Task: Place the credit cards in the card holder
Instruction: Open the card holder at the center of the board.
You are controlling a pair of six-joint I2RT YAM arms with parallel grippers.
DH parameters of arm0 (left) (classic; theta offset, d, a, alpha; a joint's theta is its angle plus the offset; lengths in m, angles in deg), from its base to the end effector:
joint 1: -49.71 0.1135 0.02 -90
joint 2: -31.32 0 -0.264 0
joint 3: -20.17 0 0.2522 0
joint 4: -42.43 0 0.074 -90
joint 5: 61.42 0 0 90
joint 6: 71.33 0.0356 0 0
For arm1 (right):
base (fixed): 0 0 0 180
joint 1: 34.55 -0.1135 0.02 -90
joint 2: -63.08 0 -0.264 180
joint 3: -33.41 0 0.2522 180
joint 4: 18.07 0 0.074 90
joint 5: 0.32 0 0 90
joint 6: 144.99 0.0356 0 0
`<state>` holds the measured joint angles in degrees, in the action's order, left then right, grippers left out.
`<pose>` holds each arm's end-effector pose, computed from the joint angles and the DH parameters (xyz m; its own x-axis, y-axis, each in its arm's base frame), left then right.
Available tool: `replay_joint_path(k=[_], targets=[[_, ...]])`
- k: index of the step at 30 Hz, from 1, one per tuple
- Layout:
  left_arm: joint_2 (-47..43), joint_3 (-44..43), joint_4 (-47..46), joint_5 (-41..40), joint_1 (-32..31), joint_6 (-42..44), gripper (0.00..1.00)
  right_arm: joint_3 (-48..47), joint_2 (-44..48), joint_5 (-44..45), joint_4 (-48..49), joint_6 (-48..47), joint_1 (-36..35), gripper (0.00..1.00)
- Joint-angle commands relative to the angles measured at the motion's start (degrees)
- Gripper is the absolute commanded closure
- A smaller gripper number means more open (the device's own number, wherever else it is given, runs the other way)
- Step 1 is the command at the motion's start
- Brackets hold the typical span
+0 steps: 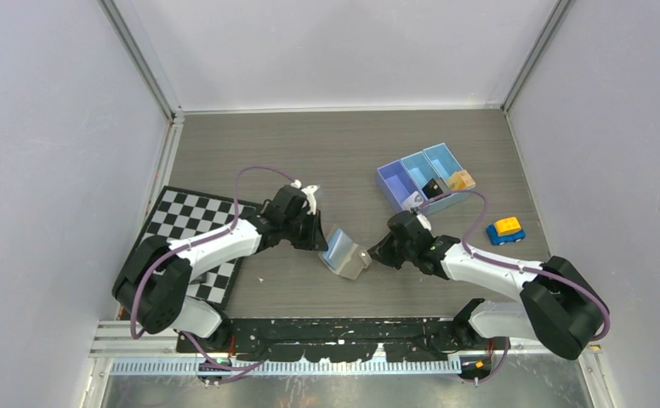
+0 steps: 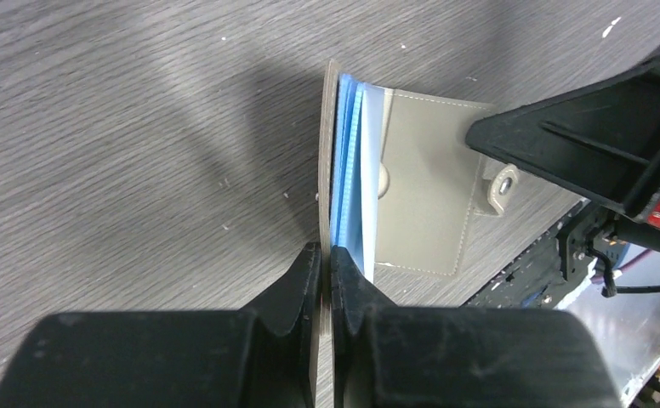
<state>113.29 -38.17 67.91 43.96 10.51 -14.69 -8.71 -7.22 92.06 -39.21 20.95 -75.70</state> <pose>0.2150 -0.1875 0.1919 -0.8984 0.0485 -0.4365 0.2992 0.7952 -0.5274 0.1702 0.1468 0.1599 -0.7567 0.6258 -0.1889 0.3992 0.6712 0.6247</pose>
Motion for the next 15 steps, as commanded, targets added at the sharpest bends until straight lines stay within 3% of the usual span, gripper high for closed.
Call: replay_joint_path(k=[1,6,15], targets=[[0.7,1.4,-7.1,6.2,0.1,-2.0,0.95,-0.3,-1.8,2.9,0.5,-2.1,-0.2,0.99],[2.7,1.5,-8.7,8.9,0.1,-2.5,1.0,-1.0,-3.5,3.8,0.4,-3.7,-0.2,1.0],[5.1,2.0,-11.5,11.8,0.1,-3.8,1.0,-1.4,-5.7,4.4,0.7,-4.5,-0.2,1.0]])
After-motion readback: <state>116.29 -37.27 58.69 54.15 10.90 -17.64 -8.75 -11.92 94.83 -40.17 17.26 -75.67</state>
